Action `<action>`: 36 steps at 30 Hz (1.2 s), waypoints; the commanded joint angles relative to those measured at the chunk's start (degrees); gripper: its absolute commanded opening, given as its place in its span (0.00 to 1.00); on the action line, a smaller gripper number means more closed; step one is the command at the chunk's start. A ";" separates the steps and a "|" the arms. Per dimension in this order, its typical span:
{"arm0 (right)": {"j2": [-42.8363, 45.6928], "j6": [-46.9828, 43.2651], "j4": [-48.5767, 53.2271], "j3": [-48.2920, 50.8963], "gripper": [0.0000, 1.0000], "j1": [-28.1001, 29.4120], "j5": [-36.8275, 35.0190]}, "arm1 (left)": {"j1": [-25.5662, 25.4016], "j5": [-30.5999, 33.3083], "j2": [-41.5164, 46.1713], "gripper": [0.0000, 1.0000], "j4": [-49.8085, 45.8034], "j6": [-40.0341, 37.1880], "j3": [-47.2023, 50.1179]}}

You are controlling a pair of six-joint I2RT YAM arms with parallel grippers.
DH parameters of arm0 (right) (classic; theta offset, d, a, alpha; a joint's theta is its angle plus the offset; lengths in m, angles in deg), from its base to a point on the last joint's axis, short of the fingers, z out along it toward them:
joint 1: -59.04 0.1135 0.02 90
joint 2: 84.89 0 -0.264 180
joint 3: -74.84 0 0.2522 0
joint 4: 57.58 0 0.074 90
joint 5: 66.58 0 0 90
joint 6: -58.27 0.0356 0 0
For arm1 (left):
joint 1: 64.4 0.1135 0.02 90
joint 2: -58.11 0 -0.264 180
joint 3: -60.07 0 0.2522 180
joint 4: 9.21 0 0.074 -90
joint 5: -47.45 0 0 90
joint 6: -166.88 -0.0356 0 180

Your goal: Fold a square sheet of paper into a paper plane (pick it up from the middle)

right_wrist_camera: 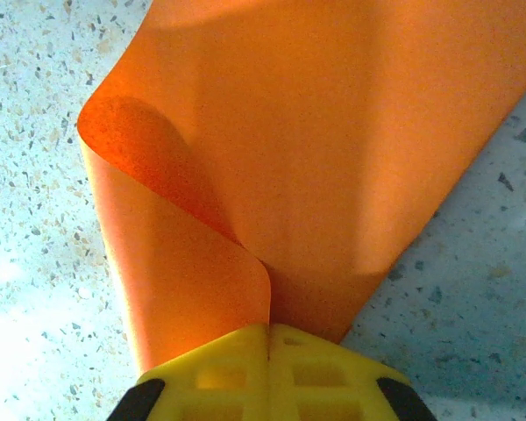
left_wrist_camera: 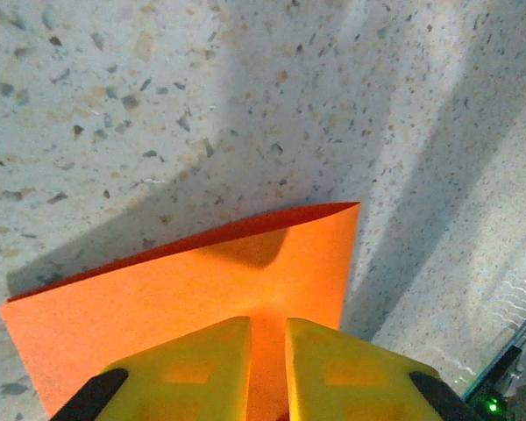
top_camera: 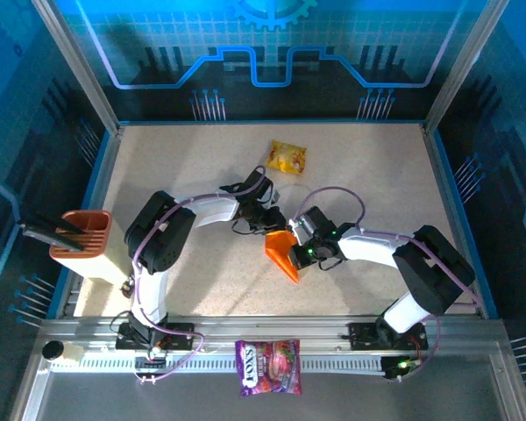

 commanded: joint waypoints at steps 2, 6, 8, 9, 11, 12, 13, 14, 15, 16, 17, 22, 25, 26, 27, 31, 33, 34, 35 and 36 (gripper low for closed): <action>-1.10 0.90 0.77 0.68 0.00 0.54 -1.67 | 0.16 1.30 6.03 0.16 2.68 3.72 2.80; -1.27 1.11 0.77 0.74 0.00 0.48 -1.72 | 0.19 0.03 11.54 0.10 10.09 11.04 10.64; -1.32 1.09 0.78 0.86 0.00 0.50 -1.85 | 0.09 -1.54 14.35 0.07 16.12 15.76 15.40; -1.31 1.08 0.78 0.94 0.00 0.45 -1.87 | -0.13 -1.67 15.52 0.06 18.11 17.56 17.25; -1.32 1.20 0.73 0.96 0.00 0.46 -1.90 | -0.68 -1.57 17.81 0.06 20.86 20.01 20.40; -1.39 1.26 0.62 0.95 0.00 0.45 -1.96 | -1.09 -1.49 18.50 0.06 21.85 21.16 21.57; -1.50 1.28 0.68 0.96 0.00 0.45 -1.97 | -1.77 -1.55 19.12 0.06 23.78 22.60 22.93; -1.65 1.26 0.75 0.80 0.00 0.43 -1.96 | -2.47 -1.90 19.11 0.06 25.46 23.85 23.80; -1.67 1.26 0.77 0.94 0.00 0.45 -2.03 | -3.29 -2.33 18.63 0.06 26.83 25.06 24.25; -1.58 1.31 0.68 1.02 0.00 0.44 -2.07 | -4.29 -2.74 17.87 0.05 28.14 26.21 24.69; -1.55 1.34 0.65 1.10 0.00 0.45 -2.18 | -5.19 -2.78 17.29 0.05 29.04 27.06 25.05; -1.44 1.18 0.75 1.16 0.00 0.45 -2.33 | -7.46 -0.86 15.05 0.04 33.21 30.53 27.43; -1.55 0.98 0.80 1.03 0.00 0.45 -2.38 | -7.75 0.49 15.30 0.04 33.19 31.02 28.38; -1.66 0.96 0.86 1.03 0.00 0.45 -2.34 | -7.81 0.65 15.32 0.04 32.79 30.99 28.50; -1.71 0.99 0.85 0.89 0.00 0.45 -2.29 | -7.83 0.66 15.22 0.04 32.46 30.86 28.55; -1.64 1.13 0.79 0.93 0.00 0.45 -2.24 | -7.83 0.84 14.72 0.05 32.17 30.77 29.18; -1.60 1.20 0.77 1.07 0.00 0.45 -2.22 | -7.83 0.81 14.07 0.05 31.60 30.54 28.81; -1.52 1.22 0.77 1.12 0.00 0.45 -2.23 | -7.78 0.87 13.74 0.05 31.16 30.21 28.58; -1.58 1.26 0.75 1.13 0.00 0.45 -2.16 | -7.78 0.98 13.48 0.05 30.74 29.82 28.36; -1.41 1.24 0.78 1.07 0.00 0.43 -2.21 | -7.83 1.29 13.39 0.05 29.74 29.35 28.14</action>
